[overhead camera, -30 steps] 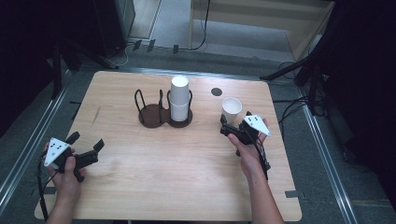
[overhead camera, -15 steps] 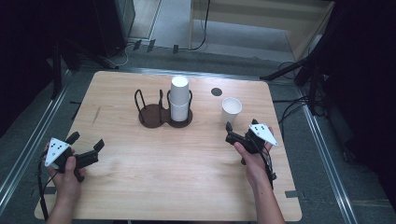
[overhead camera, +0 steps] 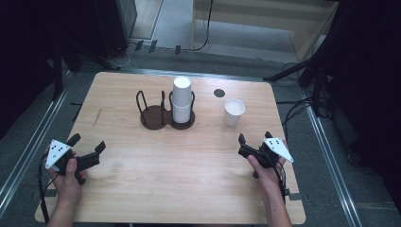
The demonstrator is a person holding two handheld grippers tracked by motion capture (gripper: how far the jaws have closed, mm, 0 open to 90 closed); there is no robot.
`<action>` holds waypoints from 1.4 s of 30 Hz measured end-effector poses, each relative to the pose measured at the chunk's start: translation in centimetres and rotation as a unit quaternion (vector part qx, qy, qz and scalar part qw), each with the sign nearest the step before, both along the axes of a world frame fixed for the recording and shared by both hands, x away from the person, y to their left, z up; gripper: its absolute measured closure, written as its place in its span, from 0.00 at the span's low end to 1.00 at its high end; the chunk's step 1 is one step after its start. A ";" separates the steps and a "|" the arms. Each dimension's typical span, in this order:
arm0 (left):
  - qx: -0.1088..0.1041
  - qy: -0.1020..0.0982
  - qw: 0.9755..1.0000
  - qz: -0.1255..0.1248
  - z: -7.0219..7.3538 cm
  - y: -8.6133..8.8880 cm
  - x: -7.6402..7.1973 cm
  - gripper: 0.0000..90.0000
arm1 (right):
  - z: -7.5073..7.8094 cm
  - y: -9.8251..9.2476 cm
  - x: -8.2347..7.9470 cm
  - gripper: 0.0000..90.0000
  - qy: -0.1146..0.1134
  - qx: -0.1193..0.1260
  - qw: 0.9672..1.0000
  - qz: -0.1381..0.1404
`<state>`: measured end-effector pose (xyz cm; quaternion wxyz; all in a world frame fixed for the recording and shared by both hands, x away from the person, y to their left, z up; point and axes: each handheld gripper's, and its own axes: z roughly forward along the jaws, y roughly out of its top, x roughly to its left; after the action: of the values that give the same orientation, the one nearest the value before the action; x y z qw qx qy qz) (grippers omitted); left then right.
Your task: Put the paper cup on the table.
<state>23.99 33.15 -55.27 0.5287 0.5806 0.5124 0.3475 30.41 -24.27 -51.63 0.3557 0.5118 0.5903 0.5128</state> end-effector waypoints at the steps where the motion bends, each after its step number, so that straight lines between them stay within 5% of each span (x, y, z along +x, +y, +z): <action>1: 0.000 0.000 1.000 0.000 0.0 0.0 0.0 0.01 | 0.0 0.0 0.0 0.00 0.000 0.000 1.000 0.000; 42: -0.001 0.001 1.000 0.001 0.0 0.0 0.0 0.01 | -2.5 -7.1 -6.2 0.00 0.020 -0.027 0.998 -0.046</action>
<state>23.98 33.16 -55.27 0.5287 0.5795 0.5140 0.3471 24.19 -31.39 -54.17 0.3805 0.5386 0.5872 0.4693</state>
